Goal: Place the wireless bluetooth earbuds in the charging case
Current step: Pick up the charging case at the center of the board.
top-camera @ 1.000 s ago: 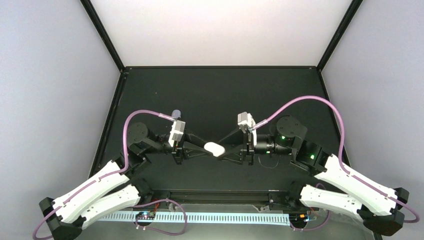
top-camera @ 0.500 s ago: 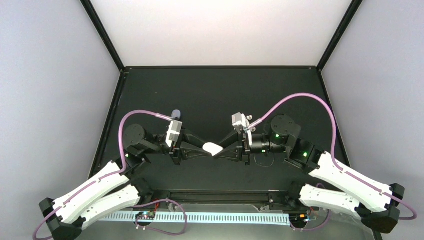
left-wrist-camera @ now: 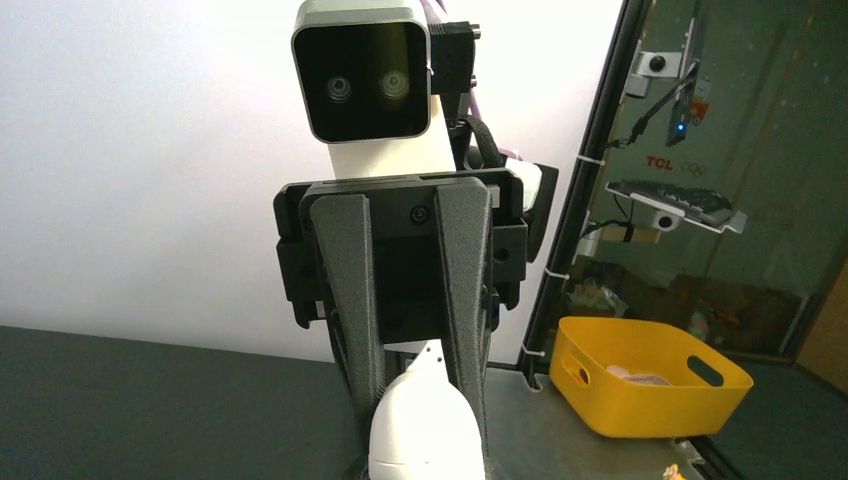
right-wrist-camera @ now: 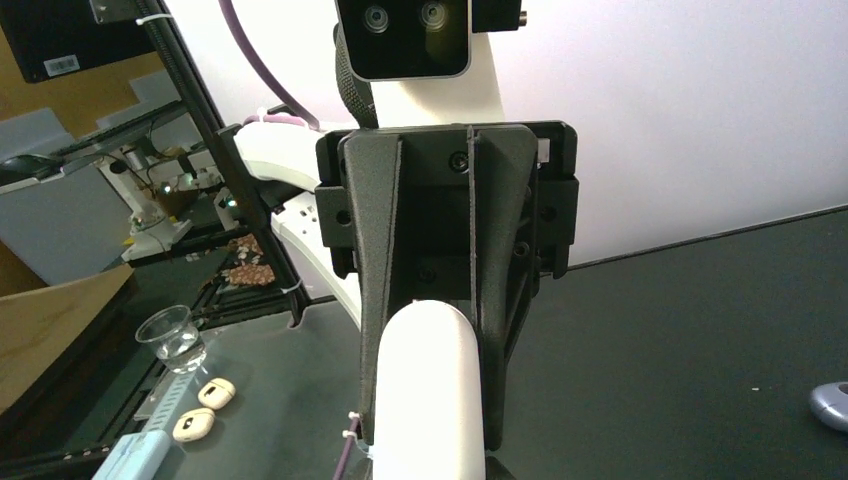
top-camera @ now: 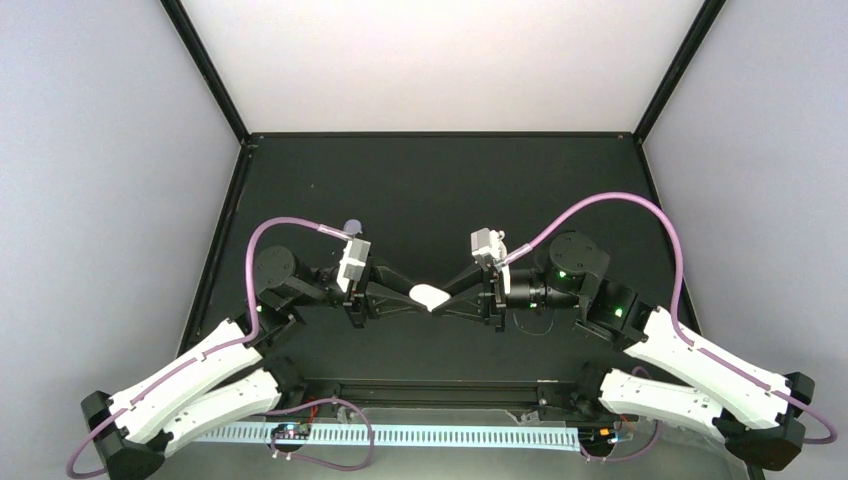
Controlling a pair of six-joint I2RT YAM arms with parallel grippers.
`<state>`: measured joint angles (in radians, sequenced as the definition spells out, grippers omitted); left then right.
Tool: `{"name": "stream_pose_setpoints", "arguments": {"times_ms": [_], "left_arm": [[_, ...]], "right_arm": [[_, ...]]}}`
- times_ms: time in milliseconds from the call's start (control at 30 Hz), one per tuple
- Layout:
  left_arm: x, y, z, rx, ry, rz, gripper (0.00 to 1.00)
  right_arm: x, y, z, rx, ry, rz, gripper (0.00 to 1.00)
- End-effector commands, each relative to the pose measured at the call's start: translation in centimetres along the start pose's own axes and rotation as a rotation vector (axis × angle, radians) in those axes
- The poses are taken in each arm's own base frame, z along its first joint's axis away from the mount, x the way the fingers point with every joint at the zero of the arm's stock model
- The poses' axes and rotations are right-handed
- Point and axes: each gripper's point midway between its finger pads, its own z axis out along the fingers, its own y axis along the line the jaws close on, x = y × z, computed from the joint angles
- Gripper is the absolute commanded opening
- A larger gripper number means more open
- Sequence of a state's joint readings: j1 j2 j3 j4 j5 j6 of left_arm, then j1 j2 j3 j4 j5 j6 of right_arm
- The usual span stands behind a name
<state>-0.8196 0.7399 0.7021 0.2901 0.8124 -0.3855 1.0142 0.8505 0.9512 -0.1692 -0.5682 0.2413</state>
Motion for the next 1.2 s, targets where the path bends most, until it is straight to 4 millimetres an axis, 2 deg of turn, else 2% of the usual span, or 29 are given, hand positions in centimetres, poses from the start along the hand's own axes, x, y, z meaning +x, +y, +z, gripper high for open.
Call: {"name": "stream_pose_setpoints", "arguments": {"times_ms": [0,100,267,367,567,667,867,933,1033,1167], "left_arm": [[-0.5,0.1,0.2,0.005,-0.015,0.005,0.25],[-0.4,0.2,0.3,0.005,-0.014,-0.006,0.30],[-0.2,0.5,0.6,0.007,-0.009,-0.022,0.29],[0.1,0.8,0.7,0.006,-0.001,-0.034,0.24],[0.2,0.9,0.9,0.012,0.005,-0.039,0.09],[0.2,0.8,0.9,0.012,0.005,-0.033,0.02],[-0.6,0.9,0.2,-0.034,-0.032,0.003,0.02],[-1.0,0.9,0.0,-0.053,-0.053,0.020,0.02],[-1.4,1.1,-0.5,-0.086,-0.085,0.045,0.01],[-1.5,1.6,-0.9,-0.132,-0.103,0.066,0.02]], "right_arm": [[-0.2,-0.2,-0.3,0.021,-0.007,-0.037,0.14],[-0.1,-0.3,-0.3,0.029,-0.005,-0.043,0.14],[0.0,-0.7,-0.3,0.050,-0.006,-0.052,0.14],[0.0,-0.9,-0.4,0.064,-0.011,-0.058,0.14],[0.1,-1.1,-0.5,0.075,-0.008,-0.065,0.16],[0.0,-1.1,-0.7,0.080,-0.009,-0.064,0.27],[-0.9,-0.7,-1.9,0.109,-0.049,-0.061,0.65],[-1.4,-1.0,-2.4,0.145,-0.066,-0.063,0.71],[-2.2,-1.7,-3.0,0.210,-0.096,-0.068,0.75],[-3.1,-3.9,-4.2,0.357,-0.141,-0.068,0.78]]}}
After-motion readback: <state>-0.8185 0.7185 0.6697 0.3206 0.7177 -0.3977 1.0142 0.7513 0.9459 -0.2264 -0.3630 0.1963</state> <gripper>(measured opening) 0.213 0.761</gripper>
